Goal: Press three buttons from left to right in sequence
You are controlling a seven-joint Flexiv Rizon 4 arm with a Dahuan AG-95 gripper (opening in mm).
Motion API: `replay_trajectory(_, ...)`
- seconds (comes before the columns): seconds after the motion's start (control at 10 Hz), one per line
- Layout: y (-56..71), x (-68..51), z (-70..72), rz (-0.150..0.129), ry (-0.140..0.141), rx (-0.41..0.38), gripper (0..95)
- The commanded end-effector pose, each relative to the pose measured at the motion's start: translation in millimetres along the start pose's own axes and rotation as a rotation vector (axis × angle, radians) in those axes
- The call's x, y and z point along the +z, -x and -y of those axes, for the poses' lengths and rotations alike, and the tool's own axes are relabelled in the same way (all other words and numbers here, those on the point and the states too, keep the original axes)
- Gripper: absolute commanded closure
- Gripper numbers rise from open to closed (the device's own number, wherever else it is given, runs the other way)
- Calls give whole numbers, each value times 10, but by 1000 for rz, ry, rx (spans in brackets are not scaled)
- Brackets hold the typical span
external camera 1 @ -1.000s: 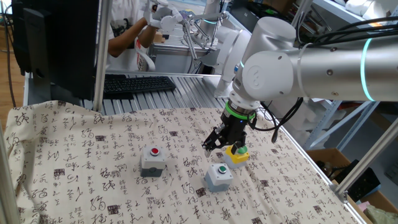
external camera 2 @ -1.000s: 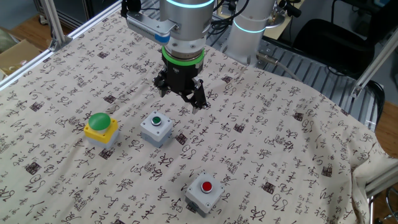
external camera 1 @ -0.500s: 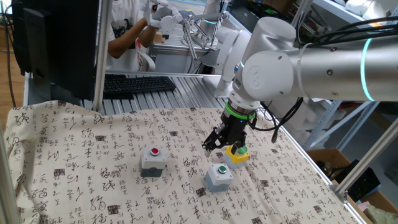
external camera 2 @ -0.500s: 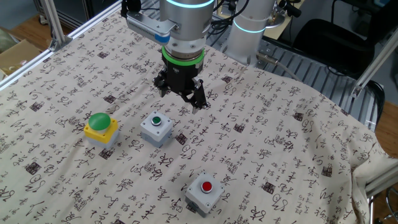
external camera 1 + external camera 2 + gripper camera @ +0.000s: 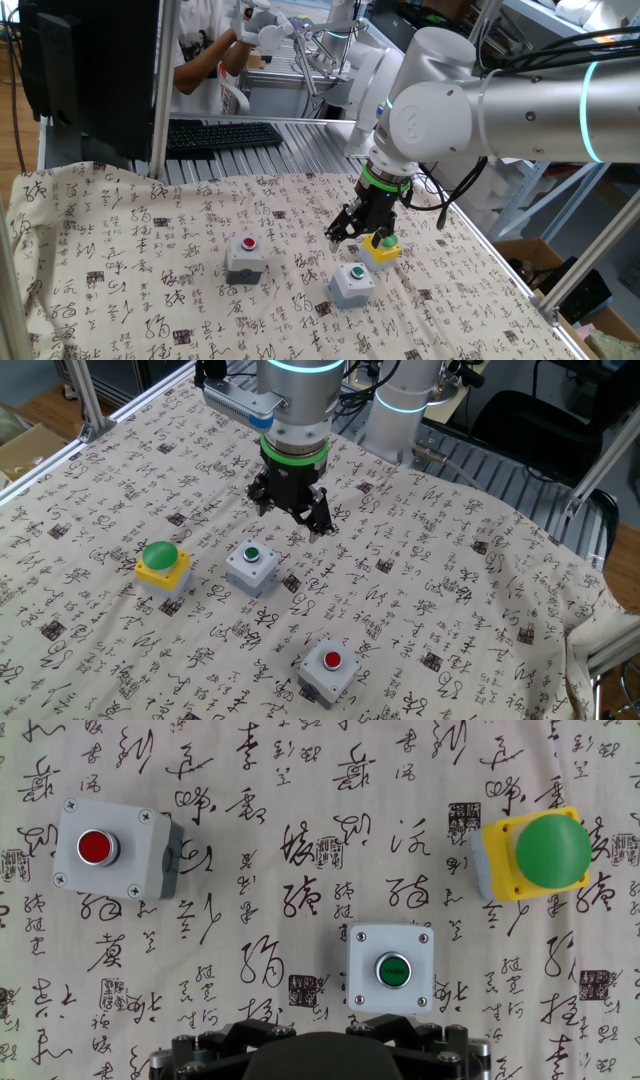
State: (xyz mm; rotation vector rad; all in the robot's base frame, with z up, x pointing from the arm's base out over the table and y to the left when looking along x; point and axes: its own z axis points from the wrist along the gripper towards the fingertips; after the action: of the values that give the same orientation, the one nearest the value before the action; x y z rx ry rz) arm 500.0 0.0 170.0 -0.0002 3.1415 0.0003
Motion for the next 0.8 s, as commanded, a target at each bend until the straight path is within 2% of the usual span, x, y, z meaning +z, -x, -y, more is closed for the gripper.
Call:
replay_trajectory(0.1, -1, 0, 0, 22, 128, 388, 950)
replay_trajectory(0.2, -2, 0, 1, 11, 173, 407, 950)
replay_trajectory(0.8, -3, -3, 3, 17, 124, 381, 950)
